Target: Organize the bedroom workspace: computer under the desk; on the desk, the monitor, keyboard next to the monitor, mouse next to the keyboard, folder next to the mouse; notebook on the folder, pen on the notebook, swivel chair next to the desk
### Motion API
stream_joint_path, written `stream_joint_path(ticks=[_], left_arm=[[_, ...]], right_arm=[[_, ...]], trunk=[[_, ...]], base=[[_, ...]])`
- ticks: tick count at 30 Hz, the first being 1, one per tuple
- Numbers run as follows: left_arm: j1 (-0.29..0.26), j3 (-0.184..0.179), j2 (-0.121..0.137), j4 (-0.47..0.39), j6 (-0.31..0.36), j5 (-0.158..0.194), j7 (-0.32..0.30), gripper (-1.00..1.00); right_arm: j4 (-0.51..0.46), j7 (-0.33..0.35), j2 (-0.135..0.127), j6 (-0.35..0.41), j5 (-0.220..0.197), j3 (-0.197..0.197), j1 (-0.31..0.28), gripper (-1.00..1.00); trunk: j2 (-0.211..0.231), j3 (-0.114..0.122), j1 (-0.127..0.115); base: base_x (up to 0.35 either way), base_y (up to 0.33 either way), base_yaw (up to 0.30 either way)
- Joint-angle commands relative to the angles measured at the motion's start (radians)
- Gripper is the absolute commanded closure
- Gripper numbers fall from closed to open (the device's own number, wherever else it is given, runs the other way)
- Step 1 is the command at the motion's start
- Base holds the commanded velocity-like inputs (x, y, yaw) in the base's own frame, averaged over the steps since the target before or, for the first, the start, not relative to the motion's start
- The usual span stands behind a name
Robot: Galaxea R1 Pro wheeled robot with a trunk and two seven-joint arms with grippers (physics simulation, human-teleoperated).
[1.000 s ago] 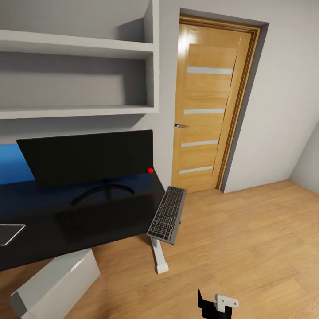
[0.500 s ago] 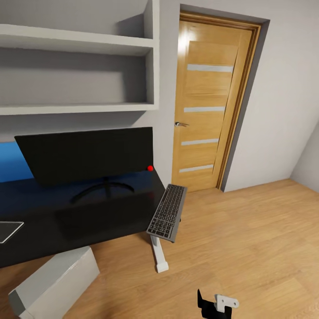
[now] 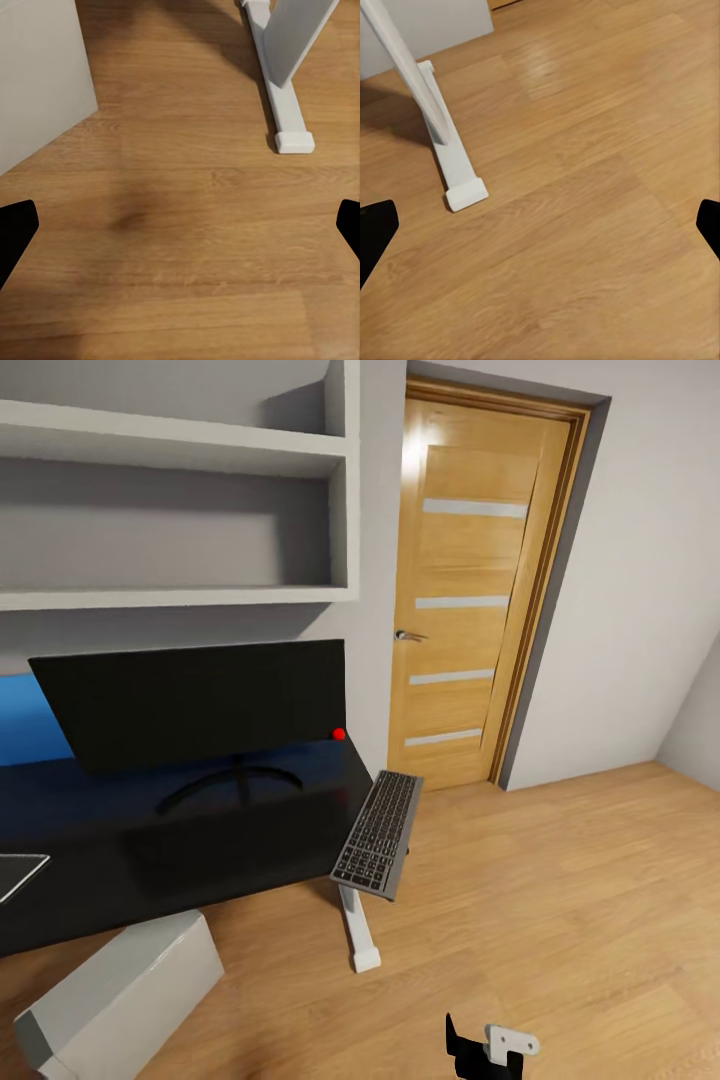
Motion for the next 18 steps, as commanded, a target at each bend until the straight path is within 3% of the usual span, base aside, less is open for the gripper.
stream_joint_path(ticks=[1,18], left_arm=[[0.0,-0.007,0.002,-0.001,-0.003,0.006,0.009,-1.0],[0.0,-0.007,0.002,-0.002,-0.002,0.006,0.008,-1.0]], right_arm=[[0.002,0.0,0.001,-0.004,-0.008,0.009,-0.001,-1.0],[0.002,0.0,0.001,-0.004,-0.008,0.009,-0.001,-1.0]], trunk=[[-0.008,-0.004,0.004],[-0.12,-0.054,0.065]], base=[[0.0,0.0,0.0],[0.0,0.0,0.0]])
